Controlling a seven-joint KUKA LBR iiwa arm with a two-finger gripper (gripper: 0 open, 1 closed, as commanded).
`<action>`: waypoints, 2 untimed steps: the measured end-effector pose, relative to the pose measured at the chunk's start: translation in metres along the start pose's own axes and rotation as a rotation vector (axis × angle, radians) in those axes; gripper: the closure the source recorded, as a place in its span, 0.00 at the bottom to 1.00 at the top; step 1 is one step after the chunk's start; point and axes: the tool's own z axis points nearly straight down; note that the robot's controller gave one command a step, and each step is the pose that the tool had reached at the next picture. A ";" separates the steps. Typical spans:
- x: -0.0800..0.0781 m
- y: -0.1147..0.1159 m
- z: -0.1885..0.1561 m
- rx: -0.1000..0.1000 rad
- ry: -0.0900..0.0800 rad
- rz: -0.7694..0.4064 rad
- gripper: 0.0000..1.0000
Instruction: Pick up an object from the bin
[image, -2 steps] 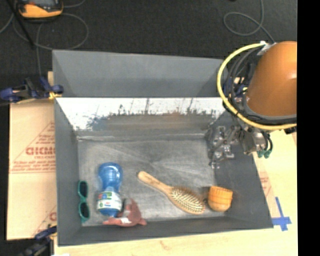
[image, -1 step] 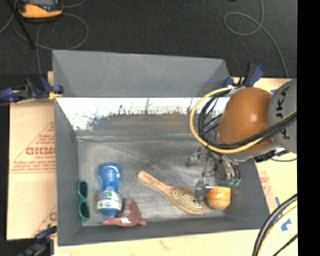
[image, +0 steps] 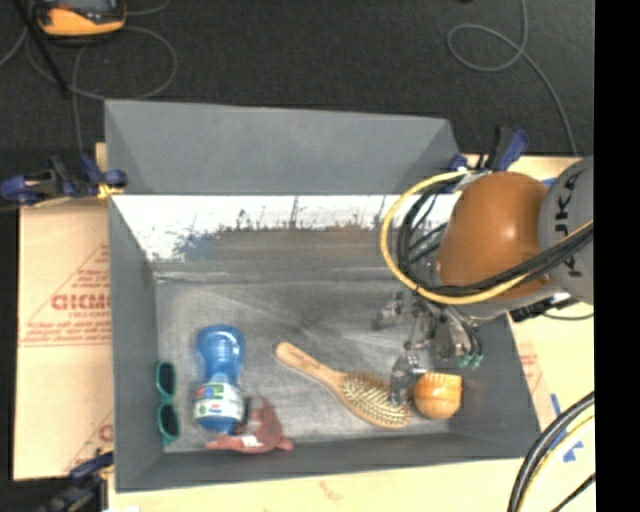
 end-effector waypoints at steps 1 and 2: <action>0.005 -0.009 0.093 0.000 0.001 -0.092 1.00; 0.005 -0.009 0.093 0.000 0.001 -0.093 1.00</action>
Offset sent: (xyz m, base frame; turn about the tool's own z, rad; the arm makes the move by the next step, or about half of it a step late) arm 0.0000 0.0000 0.0000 0.0000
